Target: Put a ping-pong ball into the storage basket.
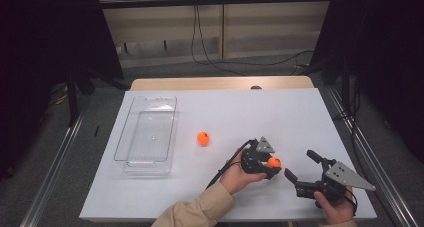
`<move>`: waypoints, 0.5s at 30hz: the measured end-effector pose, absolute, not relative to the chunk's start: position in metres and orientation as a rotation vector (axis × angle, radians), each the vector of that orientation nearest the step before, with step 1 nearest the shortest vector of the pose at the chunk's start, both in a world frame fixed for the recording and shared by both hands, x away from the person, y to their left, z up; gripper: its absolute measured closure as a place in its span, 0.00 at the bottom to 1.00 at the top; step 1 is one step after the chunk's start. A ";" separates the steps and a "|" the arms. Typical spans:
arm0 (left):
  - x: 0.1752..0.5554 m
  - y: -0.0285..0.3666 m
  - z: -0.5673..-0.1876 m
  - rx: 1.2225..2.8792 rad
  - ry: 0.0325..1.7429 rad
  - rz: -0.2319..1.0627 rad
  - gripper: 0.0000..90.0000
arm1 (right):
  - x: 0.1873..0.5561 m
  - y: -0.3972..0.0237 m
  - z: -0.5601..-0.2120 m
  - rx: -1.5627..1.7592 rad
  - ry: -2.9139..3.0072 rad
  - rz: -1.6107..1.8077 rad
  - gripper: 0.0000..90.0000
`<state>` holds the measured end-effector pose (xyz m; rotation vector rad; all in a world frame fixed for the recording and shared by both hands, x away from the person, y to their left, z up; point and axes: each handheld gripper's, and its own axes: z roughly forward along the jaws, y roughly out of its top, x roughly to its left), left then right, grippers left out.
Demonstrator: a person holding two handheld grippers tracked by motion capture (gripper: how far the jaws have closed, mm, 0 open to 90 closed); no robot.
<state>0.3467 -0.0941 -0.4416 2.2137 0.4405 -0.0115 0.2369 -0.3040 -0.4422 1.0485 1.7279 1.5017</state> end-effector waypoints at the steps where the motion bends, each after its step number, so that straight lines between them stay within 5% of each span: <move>1: 0.347 -0.093 -0.441 2.210 0.445 -0.013 0.56 | 0.237 -0.304 -0.442 1.048 1.728 1.502 0.03; 15: 0.348 -0.076 -0.438 2.193 0.483 -0.021 0.56 | 0.237 -0.304 -0.442 1.050 1.728 1.505 0.03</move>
